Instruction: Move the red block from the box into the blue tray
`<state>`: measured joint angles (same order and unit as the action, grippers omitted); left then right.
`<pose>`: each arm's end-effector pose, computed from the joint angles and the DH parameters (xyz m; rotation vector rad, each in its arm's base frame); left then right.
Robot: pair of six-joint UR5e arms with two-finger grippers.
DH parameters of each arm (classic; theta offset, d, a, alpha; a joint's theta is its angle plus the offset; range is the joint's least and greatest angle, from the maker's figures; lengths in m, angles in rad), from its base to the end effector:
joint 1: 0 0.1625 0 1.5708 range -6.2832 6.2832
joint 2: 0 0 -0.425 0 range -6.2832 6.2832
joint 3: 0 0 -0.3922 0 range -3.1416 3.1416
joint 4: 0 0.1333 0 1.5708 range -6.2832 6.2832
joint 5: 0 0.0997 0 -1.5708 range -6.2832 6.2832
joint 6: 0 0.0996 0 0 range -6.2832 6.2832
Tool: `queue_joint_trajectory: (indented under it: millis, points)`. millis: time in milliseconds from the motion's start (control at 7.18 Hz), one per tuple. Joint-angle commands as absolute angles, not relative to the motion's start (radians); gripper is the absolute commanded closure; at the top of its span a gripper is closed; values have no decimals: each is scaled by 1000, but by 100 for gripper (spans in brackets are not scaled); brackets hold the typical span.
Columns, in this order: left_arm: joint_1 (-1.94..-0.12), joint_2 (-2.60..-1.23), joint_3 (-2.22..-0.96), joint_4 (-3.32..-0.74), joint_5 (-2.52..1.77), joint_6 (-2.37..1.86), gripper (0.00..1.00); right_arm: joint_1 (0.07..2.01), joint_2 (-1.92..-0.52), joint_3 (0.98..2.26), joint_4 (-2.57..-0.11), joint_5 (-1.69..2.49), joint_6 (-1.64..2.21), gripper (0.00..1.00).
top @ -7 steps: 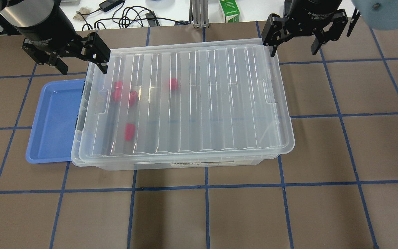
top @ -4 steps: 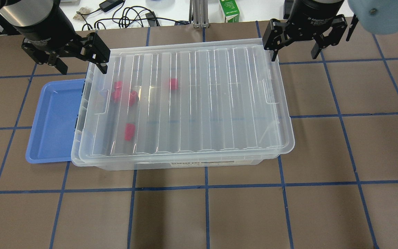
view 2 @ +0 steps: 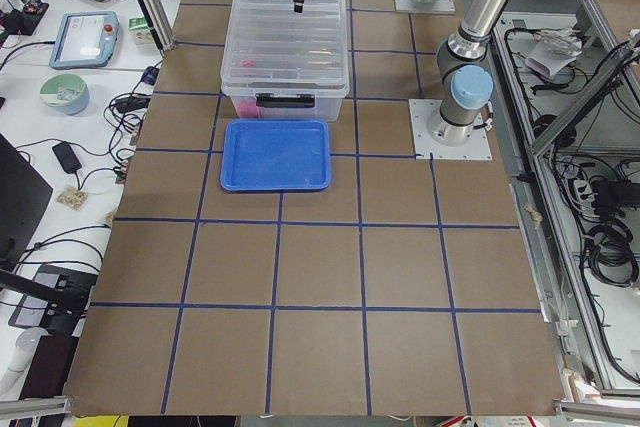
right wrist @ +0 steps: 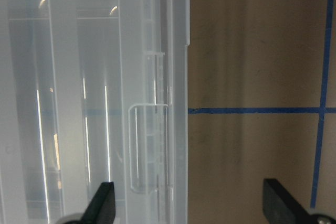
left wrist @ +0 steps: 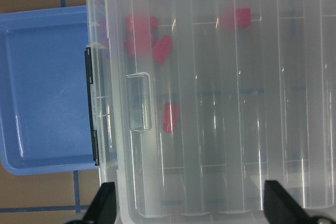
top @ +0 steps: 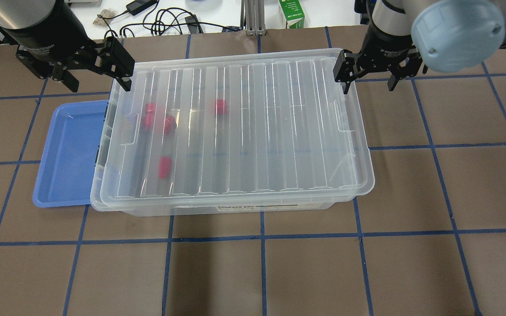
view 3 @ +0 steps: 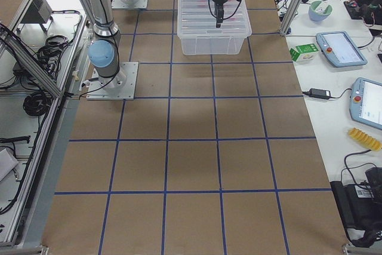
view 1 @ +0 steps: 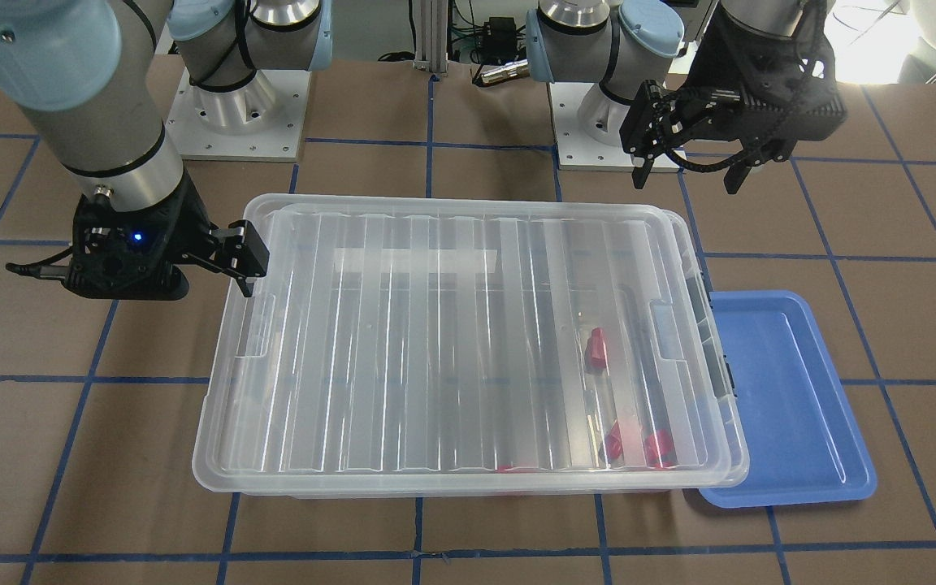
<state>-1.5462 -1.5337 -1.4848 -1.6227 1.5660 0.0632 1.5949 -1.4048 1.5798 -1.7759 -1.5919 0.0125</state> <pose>-0.1219 -0.4831 0.5431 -0.0608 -3.1373 0.1120 0.1446 -0.5558 0.4168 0.0176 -3.1206 0.0476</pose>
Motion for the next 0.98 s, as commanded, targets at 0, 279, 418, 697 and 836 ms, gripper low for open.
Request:
queue_joint_trajectory:
  millis: [0,279,418,697,836]
  points:
    - [-1545,-1534,-1494,-1677,1569,70,0,1563,-1399,1699,-1911,-1589,-15,0]
    - [-1545,-1537,-1496,-1677,1571,72,0,1559,-1399,1724,-1927,-1589,-24,0]
    - [-1545,-1536,-1500,-1675,1571,61,0,1555,-1399,1726,-1931,-1594,-49,0]
    - [-1545,-1531,-1499,-1674,1568,61,0,1549,-1397,1729,-1933,-1597,-52,0]
    - [-1545,-1534,-1500,-1674,1568,60,0,1540,-1396,1729,-1933,-1609,-78,0]
